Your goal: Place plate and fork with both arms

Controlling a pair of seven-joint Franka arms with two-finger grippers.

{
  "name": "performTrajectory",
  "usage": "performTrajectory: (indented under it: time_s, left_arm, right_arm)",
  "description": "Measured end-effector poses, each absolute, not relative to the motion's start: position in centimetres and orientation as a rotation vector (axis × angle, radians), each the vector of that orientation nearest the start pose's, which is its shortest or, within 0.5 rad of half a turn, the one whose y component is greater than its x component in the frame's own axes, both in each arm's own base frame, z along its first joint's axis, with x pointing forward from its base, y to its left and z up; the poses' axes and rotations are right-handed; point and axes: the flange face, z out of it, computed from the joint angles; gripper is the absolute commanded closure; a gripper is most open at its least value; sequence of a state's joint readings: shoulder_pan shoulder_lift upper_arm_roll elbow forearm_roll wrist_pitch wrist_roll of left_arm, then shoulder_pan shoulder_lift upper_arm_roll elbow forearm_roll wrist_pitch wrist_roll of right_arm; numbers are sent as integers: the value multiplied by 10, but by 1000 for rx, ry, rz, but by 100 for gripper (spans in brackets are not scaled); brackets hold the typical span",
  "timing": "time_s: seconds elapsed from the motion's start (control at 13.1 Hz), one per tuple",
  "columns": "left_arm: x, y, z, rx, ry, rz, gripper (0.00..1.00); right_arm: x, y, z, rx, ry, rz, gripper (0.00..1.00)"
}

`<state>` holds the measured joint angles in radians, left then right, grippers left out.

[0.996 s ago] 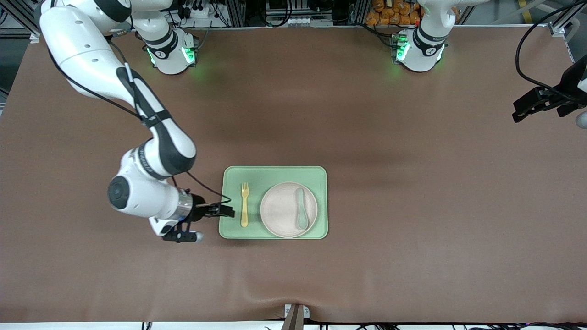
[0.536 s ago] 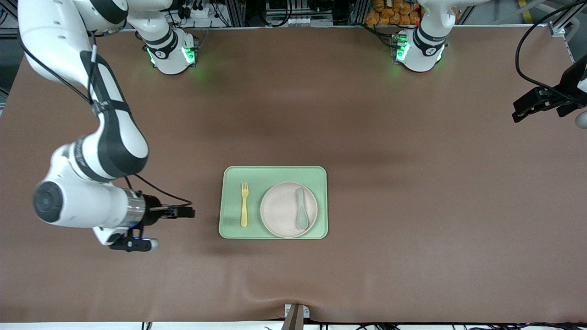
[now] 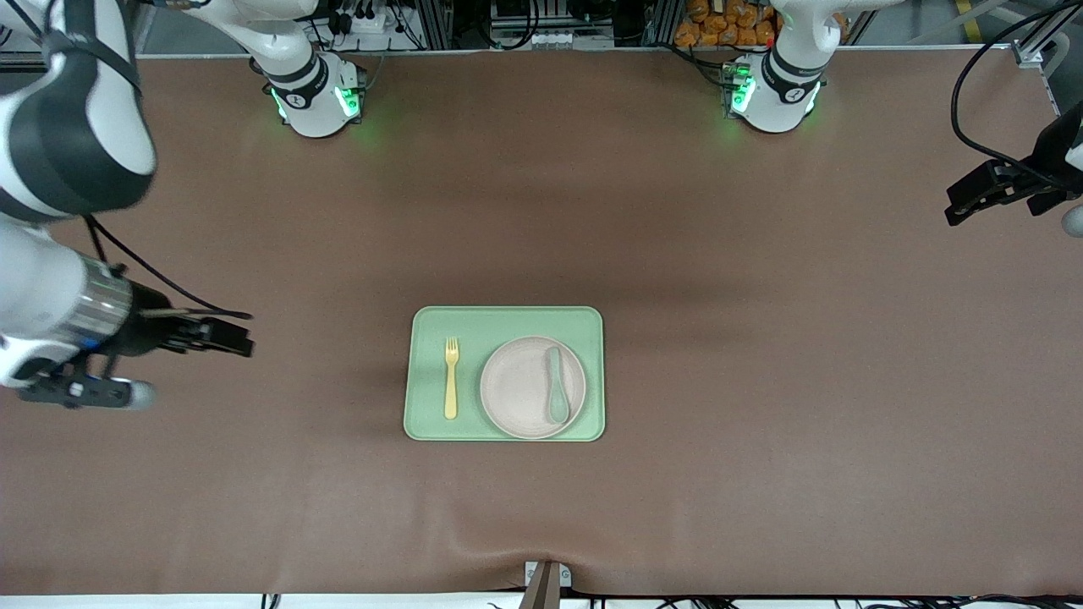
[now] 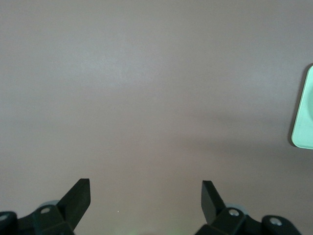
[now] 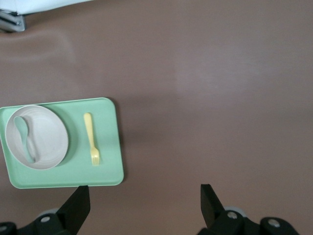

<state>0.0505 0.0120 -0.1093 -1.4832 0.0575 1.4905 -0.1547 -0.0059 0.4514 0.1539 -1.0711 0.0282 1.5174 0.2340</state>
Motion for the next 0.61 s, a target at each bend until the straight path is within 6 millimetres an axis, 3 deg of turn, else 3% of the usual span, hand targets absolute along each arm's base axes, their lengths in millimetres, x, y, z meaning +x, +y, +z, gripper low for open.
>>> performTrajectory:
  time_s: [0.15, 0.31, 0.61]
  left_arm:
    - [550, -25, 652, -3081, -155, -3, 0]
    - [549, -26, 653, -3081, -154, -3, 0]
    - [548, -26, 653, -3081, -153, 0, 0]
  right_arm:
    - [653, 51, 611, -3072, 141, 2, 0]
    - [629, 35, 629, -3089, 162, -18, 0]
    - [587, 23, 620, -3104, 92, -86, 0]
